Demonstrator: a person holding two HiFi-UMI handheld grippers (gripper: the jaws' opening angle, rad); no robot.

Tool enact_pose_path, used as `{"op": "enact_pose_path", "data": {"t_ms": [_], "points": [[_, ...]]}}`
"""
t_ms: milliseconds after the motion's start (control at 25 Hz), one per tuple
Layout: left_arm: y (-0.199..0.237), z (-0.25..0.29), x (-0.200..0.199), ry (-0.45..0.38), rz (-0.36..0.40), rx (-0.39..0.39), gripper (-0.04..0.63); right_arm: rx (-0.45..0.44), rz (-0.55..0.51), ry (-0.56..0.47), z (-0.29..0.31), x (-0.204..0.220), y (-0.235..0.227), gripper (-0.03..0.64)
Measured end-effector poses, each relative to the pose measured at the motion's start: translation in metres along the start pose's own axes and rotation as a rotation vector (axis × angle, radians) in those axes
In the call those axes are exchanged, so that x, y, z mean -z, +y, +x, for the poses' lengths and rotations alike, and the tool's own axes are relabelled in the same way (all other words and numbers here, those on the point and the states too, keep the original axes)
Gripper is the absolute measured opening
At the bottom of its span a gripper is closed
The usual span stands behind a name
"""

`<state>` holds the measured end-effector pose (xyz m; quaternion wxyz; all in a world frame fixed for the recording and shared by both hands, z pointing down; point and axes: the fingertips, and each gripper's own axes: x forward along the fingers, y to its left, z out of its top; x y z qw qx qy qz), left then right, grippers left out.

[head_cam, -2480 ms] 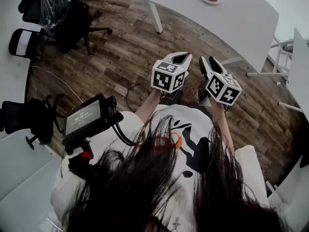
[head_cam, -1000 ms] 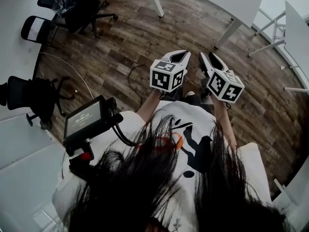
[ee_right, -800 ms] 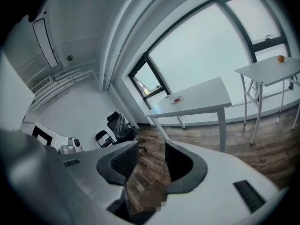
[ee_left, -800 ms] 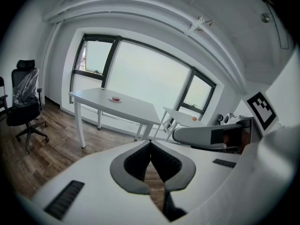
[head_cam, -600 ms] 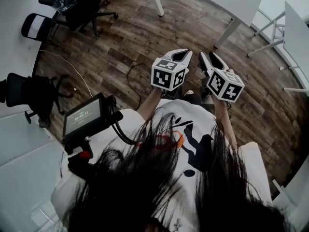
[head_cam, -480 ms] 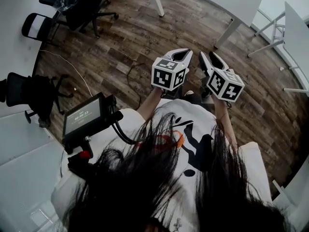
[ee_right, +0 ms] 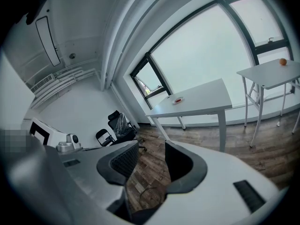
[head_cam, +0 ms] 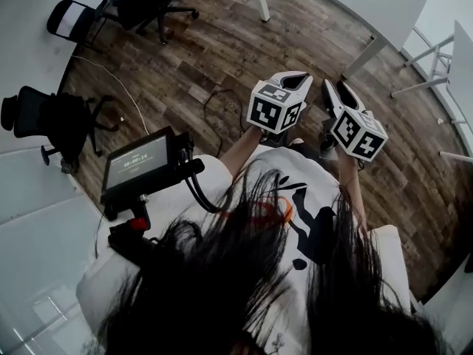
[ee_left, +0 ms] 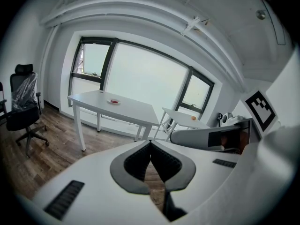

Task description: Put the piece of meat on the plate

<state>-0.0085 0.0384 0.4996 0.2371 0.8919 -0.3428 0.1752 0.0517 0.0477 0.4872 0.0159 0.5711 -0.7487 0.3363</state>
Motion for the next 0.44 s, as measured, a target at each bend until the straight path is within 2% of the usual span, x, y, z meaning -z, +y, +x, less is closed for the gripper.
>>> {"op": "enact_pose_path", "data": {"t_ms": [440], "points": [[0.0022, 0.0007, -0.0013, -0.001, 0.013, 0.005, 0.005, 0.001, 0.005, -0.007, 0.0032, 0.0014, 0.0000, 0.186]]}}
